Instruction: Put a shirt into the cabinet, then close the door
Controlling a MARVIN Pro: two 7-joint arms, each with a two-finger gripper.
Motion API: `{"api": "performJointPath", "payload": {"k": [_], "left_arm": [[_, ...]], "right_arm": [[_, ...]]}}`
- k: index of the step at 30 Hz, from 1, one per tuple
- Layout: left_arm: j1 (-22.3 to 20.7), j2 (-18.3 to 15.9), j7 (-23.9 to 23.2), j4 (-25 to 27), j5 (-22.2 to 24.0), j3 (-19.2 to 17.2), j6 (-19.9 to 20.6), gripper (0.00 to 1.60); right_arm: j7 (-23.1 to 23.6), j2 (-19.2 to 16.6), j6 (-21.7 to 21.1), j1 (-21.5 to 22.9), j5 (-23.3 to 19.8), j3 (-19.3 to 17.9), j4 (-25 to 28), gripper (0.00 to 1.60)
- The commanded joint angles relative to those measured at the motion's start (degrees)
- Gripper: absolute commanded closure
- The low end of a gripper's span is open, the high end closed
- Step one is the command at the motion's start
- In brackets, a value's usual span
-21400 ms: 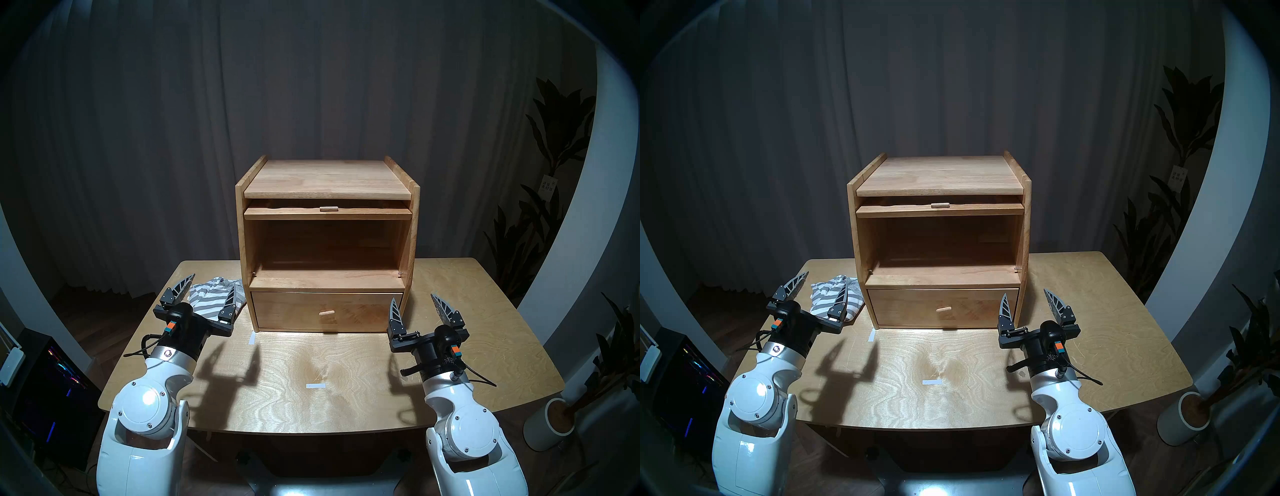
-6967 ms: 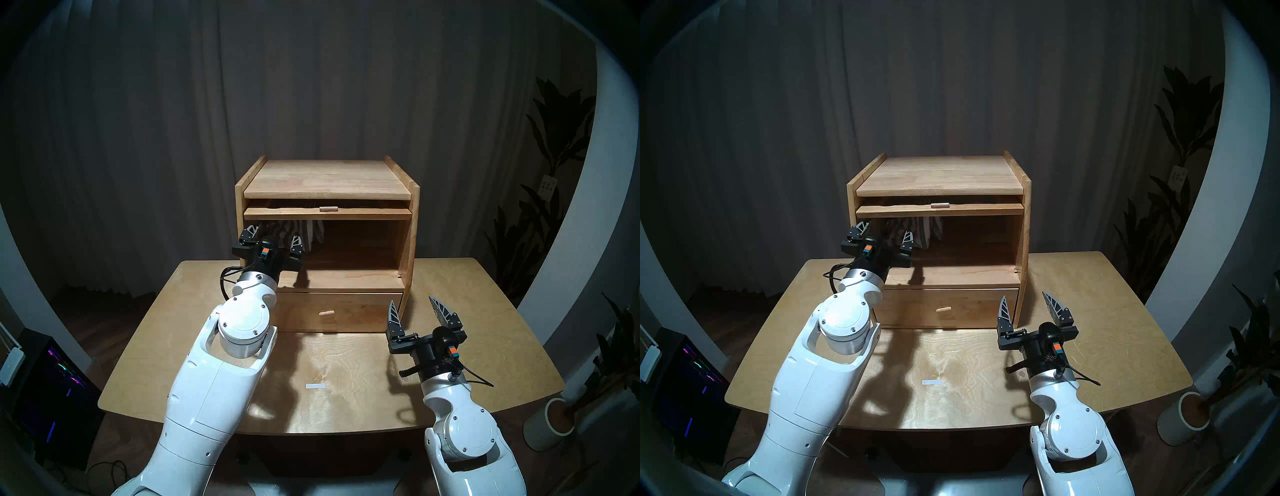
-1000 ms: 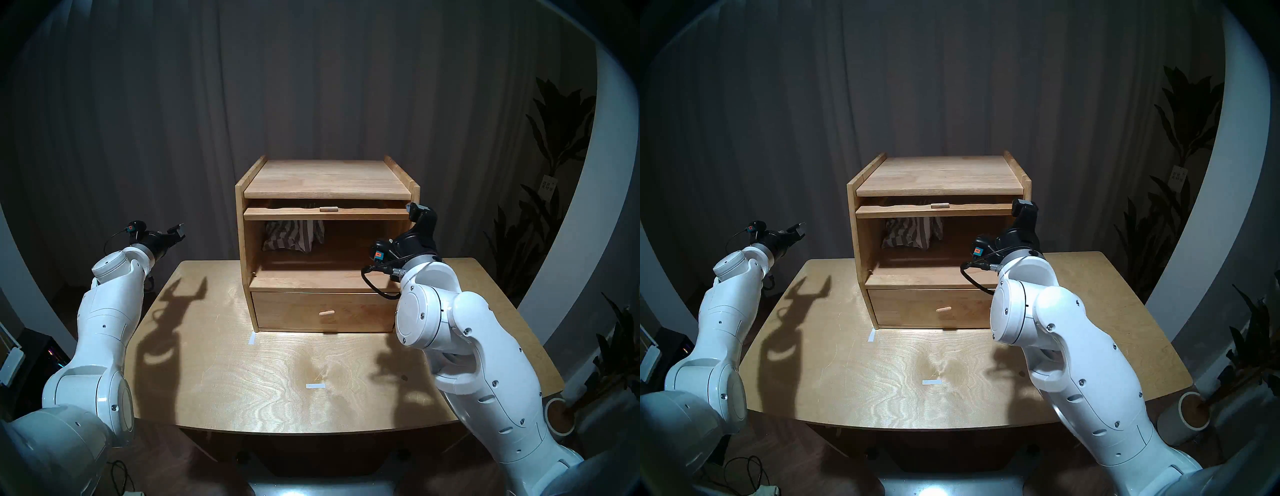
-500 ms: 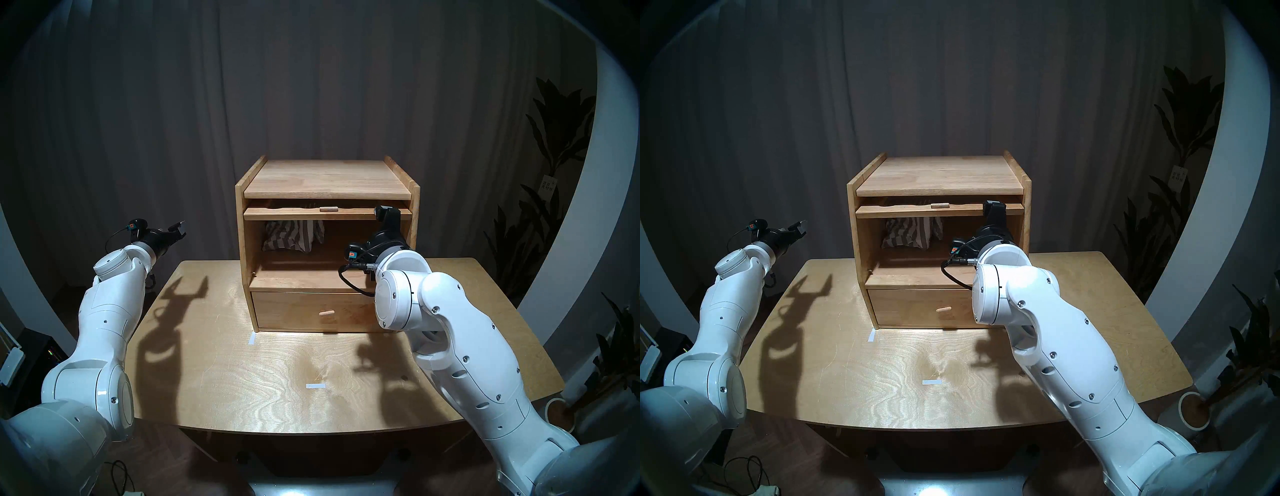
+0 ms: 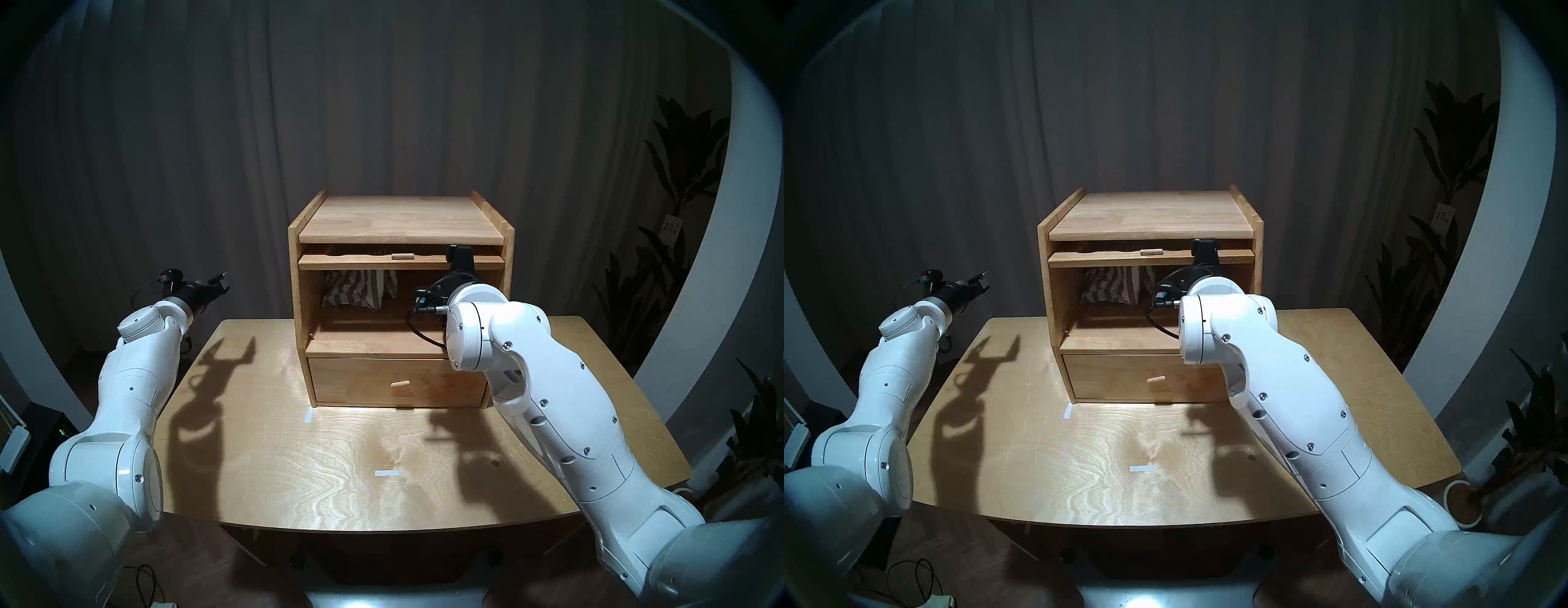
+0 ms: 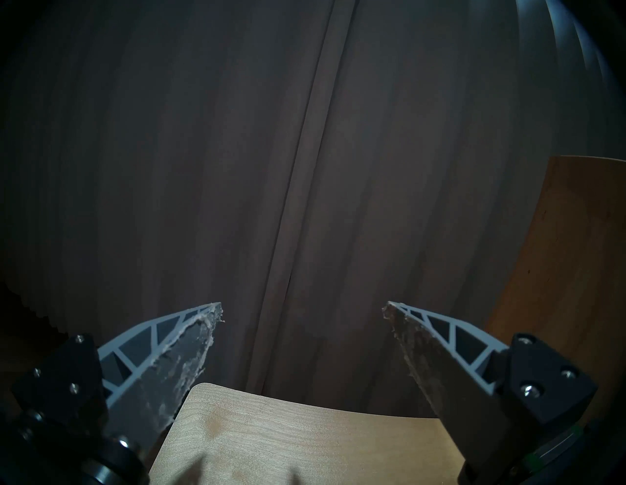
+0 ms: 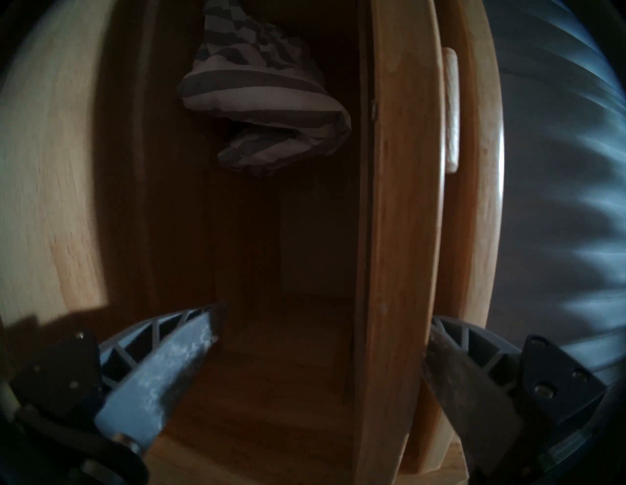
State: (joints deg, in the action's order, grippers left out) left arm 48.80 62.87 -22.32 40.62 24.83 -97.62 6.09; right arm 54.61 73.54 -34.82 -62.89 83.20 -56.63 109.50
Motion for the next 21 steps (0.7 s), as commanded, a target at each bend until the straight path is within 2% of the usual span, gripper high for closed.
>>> {"api": "performJointPath", "payload": {"k": [1,2,18,21], "left_arm": [[-4.61,-0.52,-1.07,-1.58,-0.40,0.38,-2.86,0.00],[-4.85,-0.53,-1.20,-1.98,-0.49,0.46,-3.12,0.00],[-8.92,-0.64,-3.76,-9.02,-1.90,1.54,-7.91,0.00],[-9.51,-0.65,-4.16,-10.06,-2.09,1.66,-8.64,0.00]], "right_arm": [[6.16,2.11,-0.55,4.70,2.91,2.03,-1.70,0.92],[6.76,2.38,-0.63,4.95,3.34,2.27,-1.94,1.60],[19.03,4.68,-3.32,7.59,12.23,5.47,-3.36,1.60],[18.80,4.99,-4.27,6.80,13.46,5.92,-2.98,1.60]]}}
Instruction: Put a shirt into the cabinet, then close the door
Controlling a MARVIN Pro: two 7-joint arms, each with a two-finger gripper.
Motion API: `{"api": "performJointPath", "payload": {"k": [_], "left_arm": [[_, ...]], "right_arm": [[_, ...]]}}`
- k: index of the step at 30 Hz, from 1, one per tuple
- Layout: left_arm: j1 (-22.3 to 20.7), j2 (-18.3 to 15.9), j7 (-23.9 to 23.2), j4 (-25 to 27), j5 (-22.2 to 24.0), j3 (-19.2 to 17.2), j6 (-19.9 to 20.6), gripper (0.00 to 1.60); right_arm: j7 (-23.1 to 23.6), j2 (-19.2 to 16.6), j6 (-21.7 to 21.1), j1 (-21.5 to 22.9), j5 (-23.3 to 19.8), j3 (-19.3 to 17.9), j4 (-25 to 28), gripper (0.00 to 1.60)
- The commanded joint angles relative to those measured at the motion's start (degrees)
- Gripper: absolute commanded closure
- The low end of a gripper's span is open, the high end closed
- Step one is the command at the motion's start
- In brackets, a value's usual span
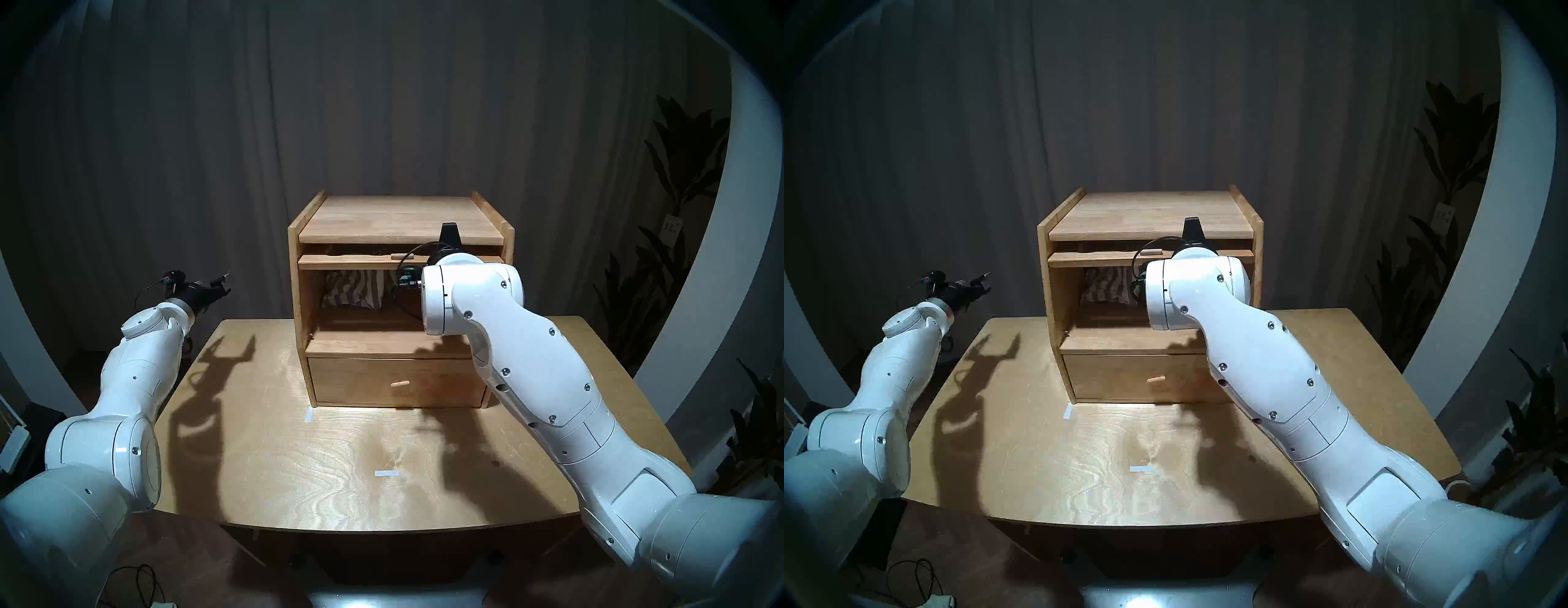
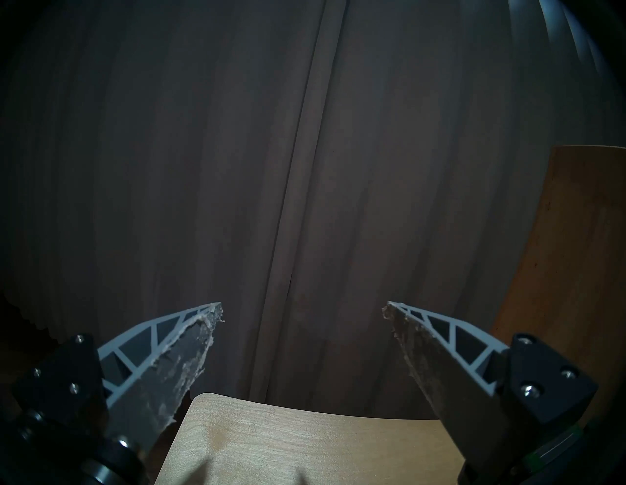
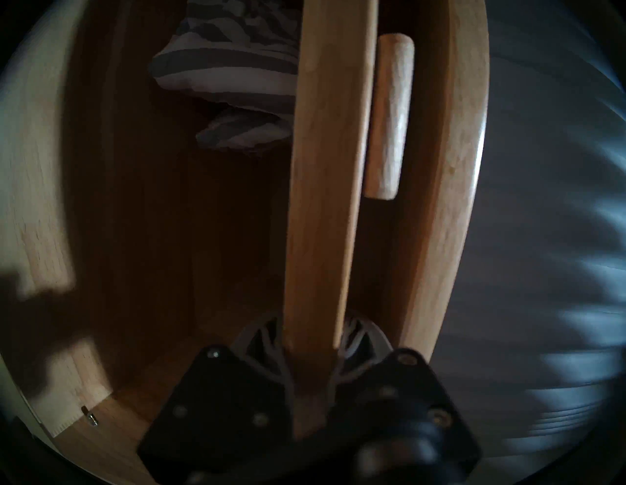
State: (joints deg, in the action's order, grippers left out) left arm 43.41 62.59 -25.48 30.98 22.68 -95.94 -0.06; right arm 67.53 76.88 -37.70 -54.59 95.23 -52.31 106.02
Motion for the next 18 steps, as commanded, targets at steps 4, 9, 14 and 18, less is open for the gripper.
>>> {"api": "performJointPath", "payload": {"k": [4,9,14,18], "left_arm": [[-4.68,-0.39,-1.43,-1.47,-0.18,0.10,-3.21,0.00],[-5.28,-0.40,-1.91,-2.59,-0.43,0.23,-4.02,0.00],[-5.54,-0.42,-2.28,-3.13,-0.55,0.27,-4.59,0.00],[-5.77,-0.42,-2.56,-3.55,-0.60,0.29,-5.03,0.00]], "right_arm": [[5.00,2.30,-2.92,-3.34,2.54,2.39,1.71,1.60],[3.76,3.30,-5.29,-6.40,3.77,3.96,3.49,1.60],[0.98,3.52,-7.95,-10.26,4.72,5.24,5.11,1.60],[-1.27,3.07,-9.99,-12.01,5.42,6.49,6.16,1.60]]}}
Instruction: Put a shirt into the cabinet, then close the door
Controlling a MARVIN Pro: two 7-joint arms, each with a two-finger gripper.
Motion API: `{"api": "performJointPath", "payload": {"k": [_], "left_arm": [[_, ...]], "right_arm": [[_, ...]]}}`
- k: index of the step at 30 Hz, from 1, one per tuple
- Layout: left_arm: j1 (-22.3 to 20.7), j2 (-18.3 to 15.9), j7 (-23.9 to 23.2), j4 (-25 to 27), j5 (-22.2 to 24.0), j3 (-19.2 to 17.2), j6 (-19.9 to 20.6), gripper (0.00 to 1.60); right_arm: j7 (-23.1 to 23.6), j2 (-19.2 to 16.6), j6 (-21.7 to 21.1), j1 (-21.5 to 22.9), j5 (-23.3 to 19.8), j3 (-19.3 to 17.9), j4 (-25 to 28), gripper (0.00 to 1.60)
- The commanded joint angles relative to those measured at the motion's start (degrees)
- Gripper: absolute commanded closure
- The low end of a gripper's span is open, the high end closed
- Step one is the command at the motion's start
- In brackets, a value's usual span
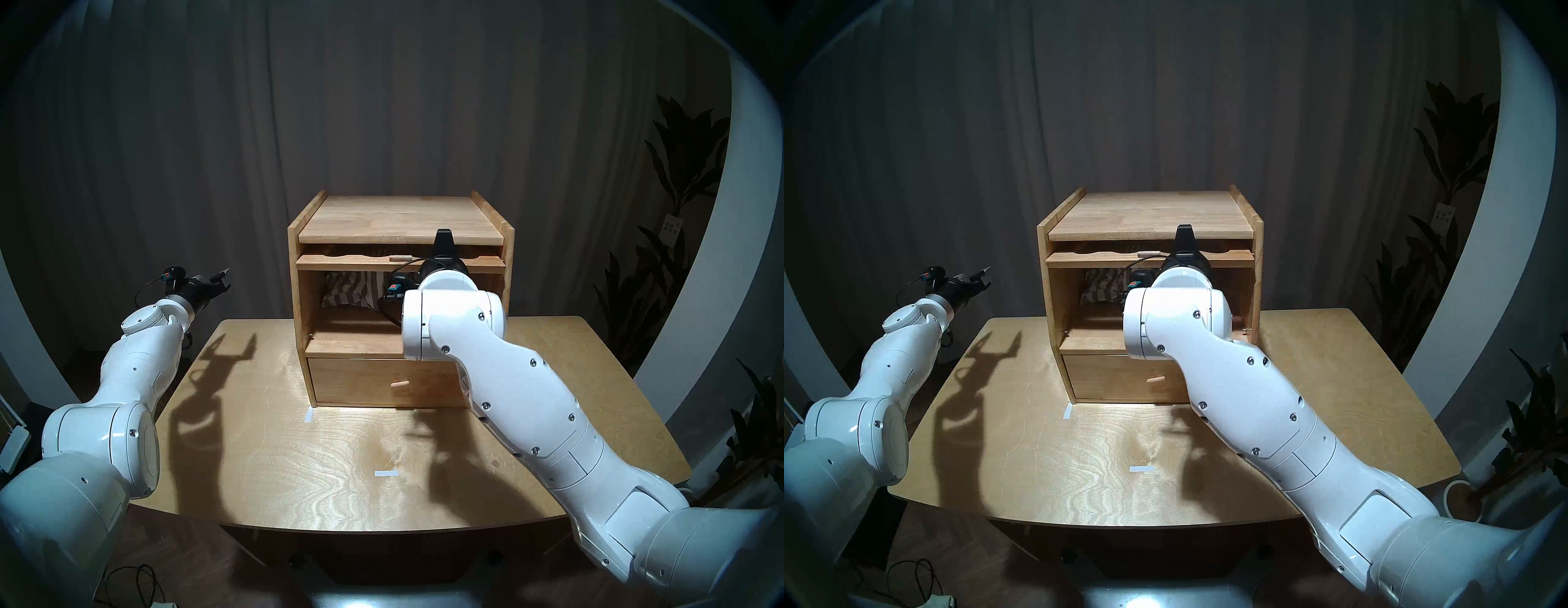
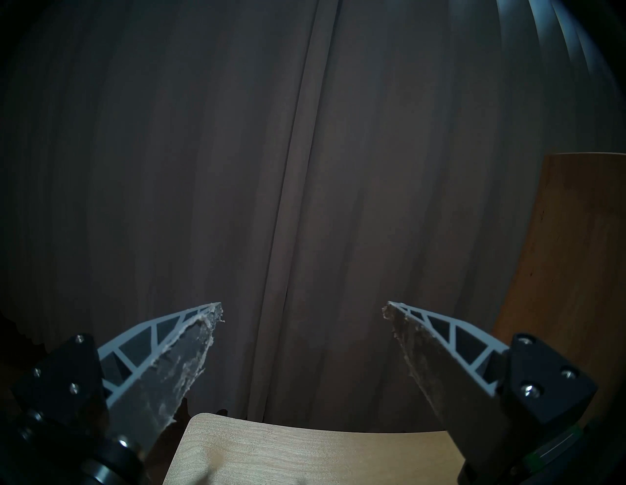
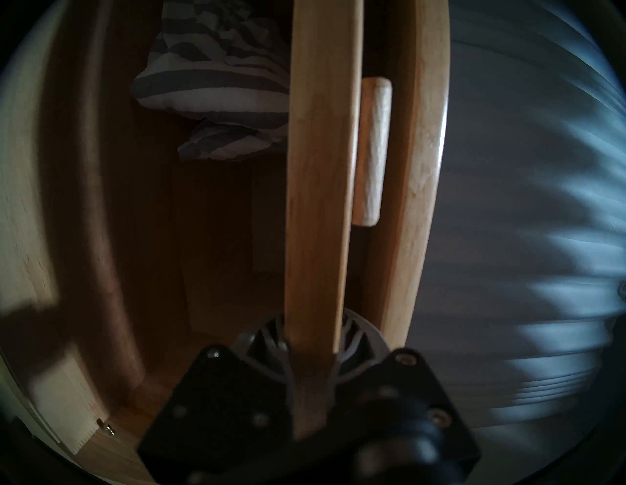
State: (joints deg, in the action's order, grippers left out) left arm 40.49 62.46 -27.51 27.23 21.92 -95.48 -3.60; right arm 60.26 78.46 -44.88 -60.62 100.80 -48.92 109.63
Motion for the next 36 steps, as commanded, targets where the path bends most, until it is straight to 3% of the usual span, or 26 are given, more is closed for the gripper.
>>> {"api": "performJointPath", "payload": {"k": [1,6,13,19,20,21,22,36], "left_arm": [[-2.92,-0.29,-0.60,0.07,0.15,-0.17,-1.62,0.00],[-3.10,-0.30,-0.88,-0.33,0.12,-0.16,-2.06,0.00],[-3.32,-0.31,-1.24,-0.85,0.09,-0.16,-2.58,0.00],[-3.58,-0.32,-1.51,-1.33,0.05,-0.15,-3.00,0.00],[-3.68,-0.31,-1.58,-1.48,0.03,-0.15,-3.13,0.00],[-3.76,-0.31,-1.63,-1.61,0.02,-0.14,-3.23,0.00],[-3.86,-0.31,-1.69,-1.76,0.01,-0.13,-3.34,0.00],[-5.01,-0.31,-2.48,-3.78,-0.23,-0.08,-4.85,0.00]], "right_arm": [[5.79,1.55,-3.31,-7.04,0.26,3.06,3.16,1.60],[2.55,-0.13,-6.09,-8.20,0.52,4.46,4.61,1.60],[-0.84,-3.78,-10.01,-11.96,1.60,3.72,8.86,1.60],[-3.18,-6.96,-10.12,-16.02,1.94,2.59,11.79,1.60],[-3.35,-6.87,-10.12,-16.98,1.86,2.27,12.47,1.45],[-3.48,-6.75,-10.12,-17.71,1.89,2.10,12.97,0.28],[-3.55,-6.49,-10.12,-18.32,1.91,2.10,13.55,0.00],[-4.72,-2.67,-10.12,-22.00,3.96,2.55,18.90,0.00]]}}
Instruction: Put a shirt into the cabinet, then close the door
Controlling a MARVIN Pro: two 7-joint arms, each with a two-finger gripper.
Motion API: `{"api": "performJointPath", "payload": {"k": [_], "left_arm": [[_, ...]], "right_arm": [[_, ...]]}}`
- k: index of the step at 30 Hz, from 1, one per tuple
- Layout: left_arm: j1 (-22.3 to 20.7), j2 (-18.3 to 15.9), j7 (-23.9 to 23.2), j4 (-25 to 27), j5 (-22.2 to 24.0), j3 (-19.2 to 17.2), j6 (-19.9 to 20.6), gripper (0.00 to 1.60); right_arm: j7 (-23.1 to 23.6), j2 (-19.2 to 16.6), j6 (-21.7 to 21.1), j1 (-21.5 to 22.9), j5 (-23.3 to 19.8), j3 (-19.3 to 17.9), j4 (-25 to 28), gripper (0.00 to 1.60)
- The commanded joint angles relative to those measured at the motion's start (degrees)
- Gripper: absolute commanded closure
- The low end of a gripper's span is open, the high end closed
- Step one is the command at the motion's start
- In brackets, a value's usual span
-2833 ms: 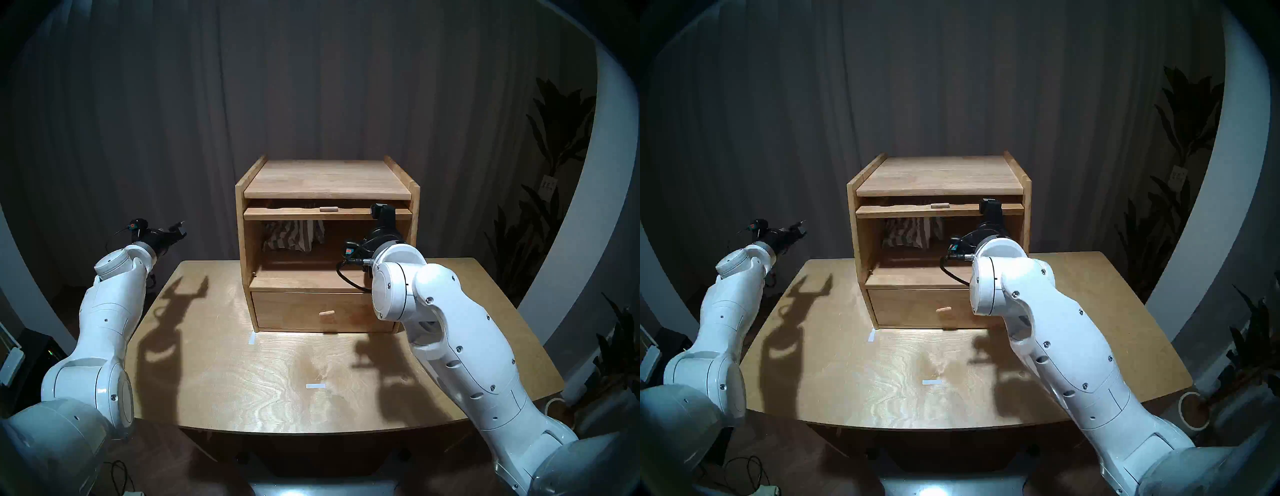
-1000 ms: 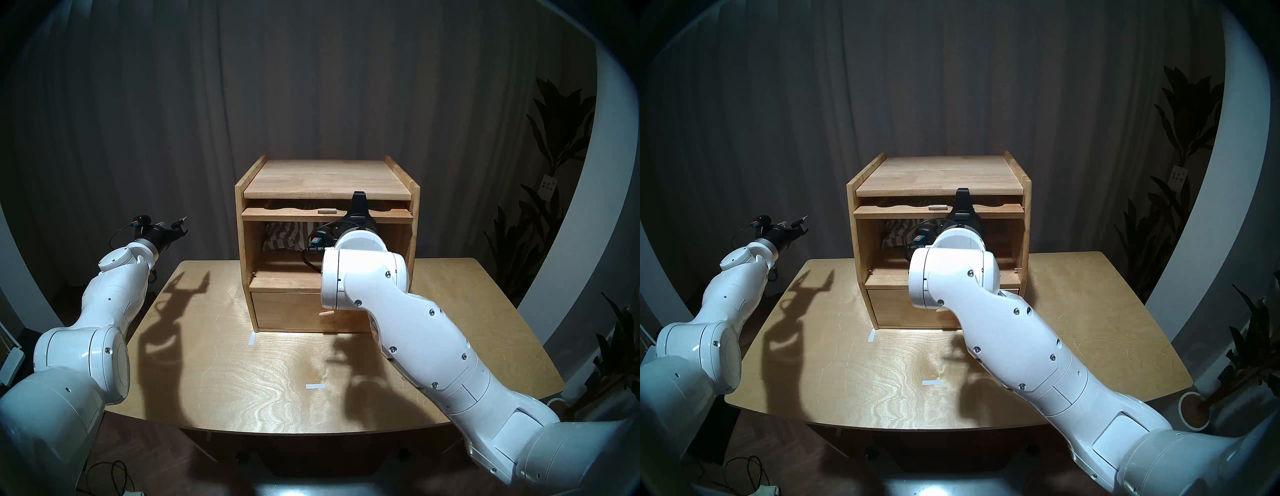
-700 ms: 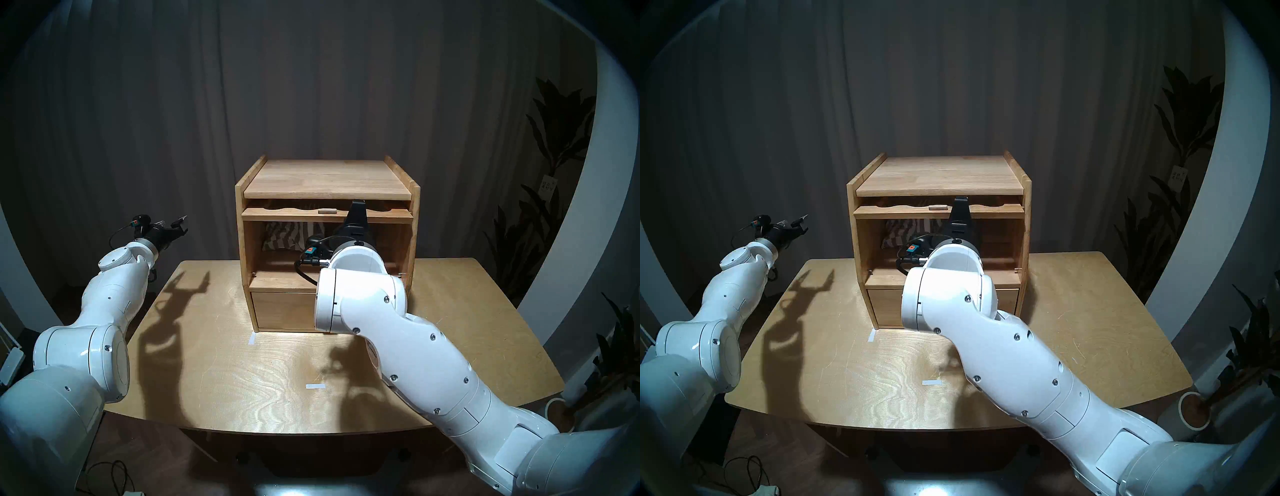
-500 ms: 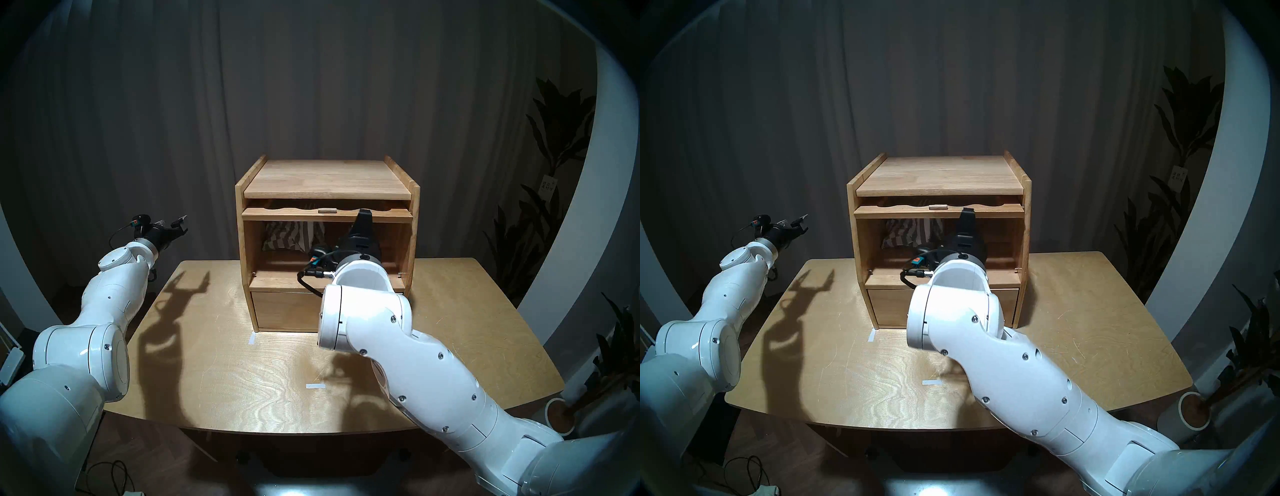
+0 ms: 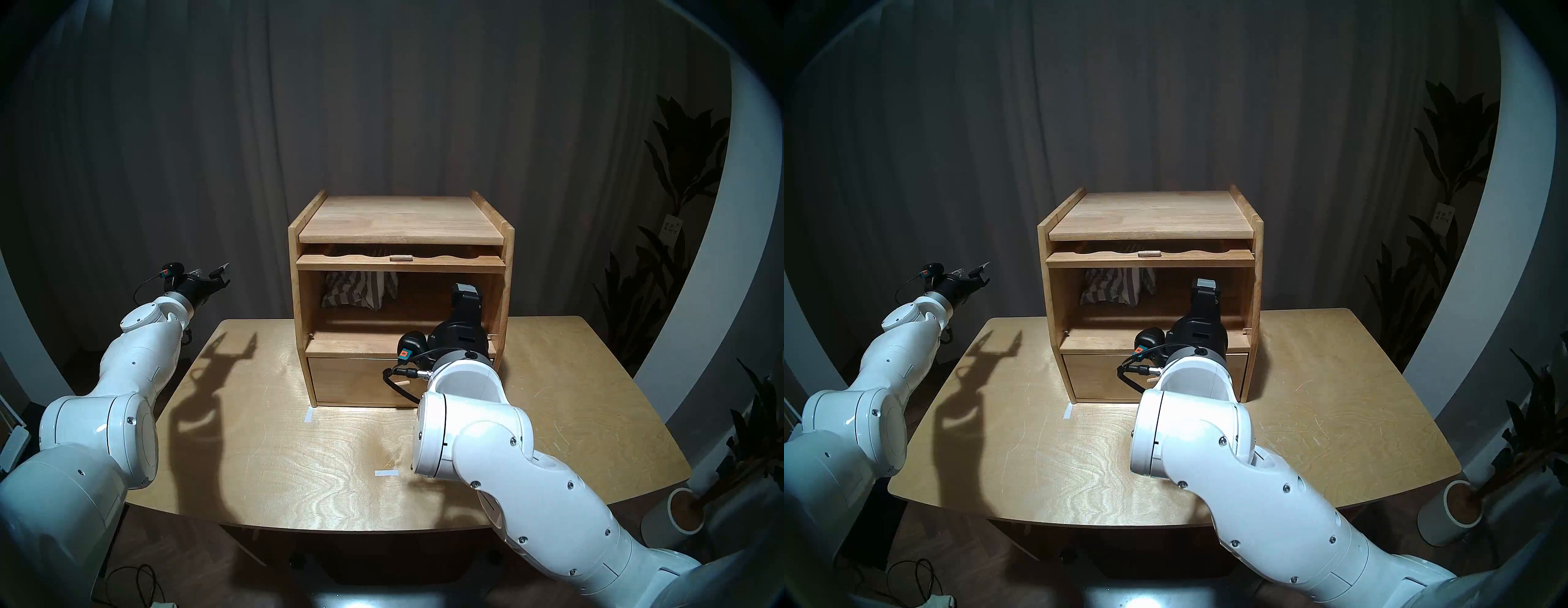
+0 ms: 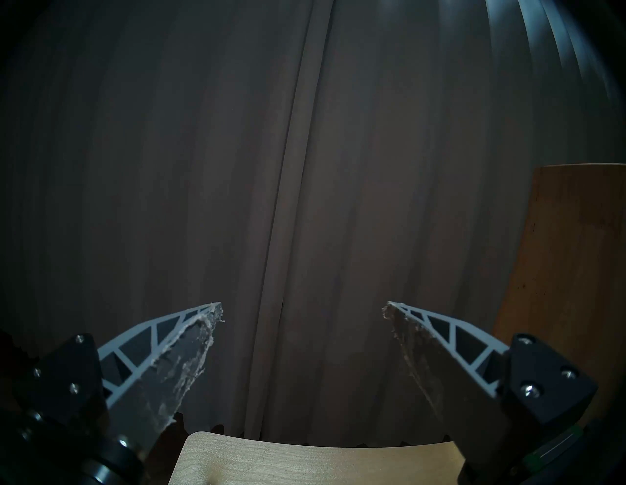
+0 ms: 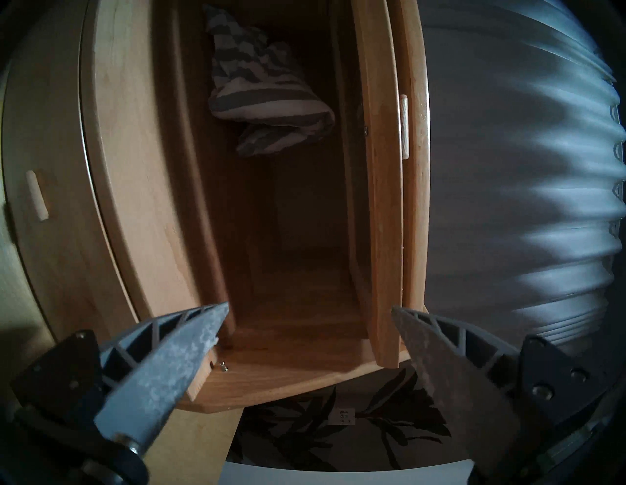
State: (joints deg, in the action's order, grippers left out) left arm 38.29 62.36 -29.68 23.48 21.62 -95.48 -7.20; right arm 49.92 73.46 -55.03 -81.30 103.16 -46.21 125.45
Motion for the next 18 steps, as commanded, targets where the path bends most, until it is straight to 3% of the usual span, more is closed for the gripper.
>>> {"api": "performJointPath", "payload": {"k": [1,12,18], "left_arm": [[-2.89,-0.20,-0.36,-0.16,0.06,-0.07,-1.34,0.00],[-3.43,-0.21,-0.84,-1.23,-0.10,-0.08,-2.10,0.00],[-3.71,-0.21,-1.06,-1.74,-0.18,-0.07,-2.45,0.00]], "right_arm": [[5.58,2.47,0.03,-1.17,1.81,-0.35,3.27,0.00],[5.05,1.11,3.64,4.91,3.51,-7.14,2.49,0.00],[7.97,0.34,8.13,8.48,3.21,-11.02,-0.13,0.00]]}}
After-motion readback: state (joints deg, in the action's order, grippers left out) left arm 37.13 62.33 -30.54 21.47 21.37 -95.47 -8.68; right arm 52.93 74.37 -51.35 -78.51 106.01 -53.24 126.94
